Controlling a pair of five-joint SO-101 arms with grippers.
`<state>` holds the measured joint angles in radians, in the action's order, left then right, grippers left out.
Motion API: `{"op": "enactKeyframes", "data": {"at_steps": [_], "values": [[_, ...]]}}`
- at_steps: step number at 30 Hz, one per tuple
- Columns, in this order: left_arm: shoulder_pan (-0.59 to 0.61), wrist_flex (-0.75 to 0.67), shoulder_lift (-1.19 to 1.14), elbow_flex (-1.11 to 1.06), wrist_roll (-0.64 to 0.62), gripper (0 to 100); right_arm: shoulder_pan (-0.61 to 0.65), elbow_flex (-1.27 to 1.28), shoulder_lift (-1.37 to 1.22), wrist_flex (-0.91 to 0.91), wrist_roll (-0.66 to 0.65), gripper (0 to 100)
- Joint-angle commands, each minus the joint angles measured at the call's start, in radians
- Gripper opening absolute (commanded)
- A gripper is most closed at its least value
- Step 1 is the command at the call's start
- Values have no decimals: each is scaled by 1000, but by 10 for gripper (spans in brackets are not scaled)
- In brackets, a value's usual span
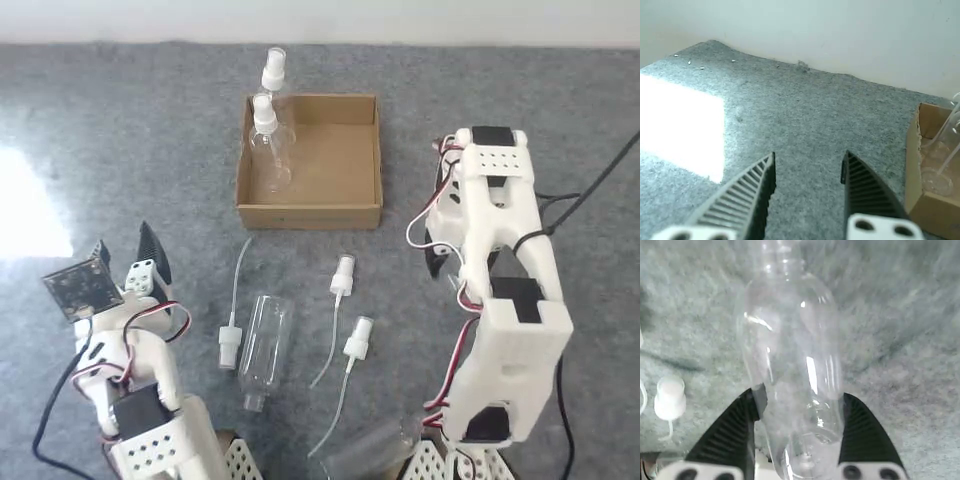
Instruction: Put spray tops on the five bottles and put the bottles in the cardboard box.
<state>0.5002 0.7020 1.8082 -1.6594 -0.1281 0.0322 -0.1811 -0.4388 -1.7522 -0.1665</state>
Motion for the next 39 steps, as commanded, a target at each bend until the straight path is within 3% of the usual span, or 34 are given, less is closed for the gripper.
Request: {"op": "enactKeyframes", "data": {"at_steps": [1, 5, 11, 16, 23, 39], "values": [[-5, -28, 15, 27, -3, 204, -12, 77, 148, -42, -100, 84], [-5, -28, 15, 27, -3, 204, -10, 178, 203, -42, -184, 98], [-5, -28, 15, 27, -3, 204, 16, 209, 240, -42, -184, 265], [-5, -28, 15, 27, -3, 204, 107, 209, 232, -42, -183, 322], [-5, -28, 15, 27, -3, 204, 177, 203, 232, -31, -187, 326], [-5, -28, 15, 27, -3, 205, 105, 74, 2, -10, -336, 322]]}}
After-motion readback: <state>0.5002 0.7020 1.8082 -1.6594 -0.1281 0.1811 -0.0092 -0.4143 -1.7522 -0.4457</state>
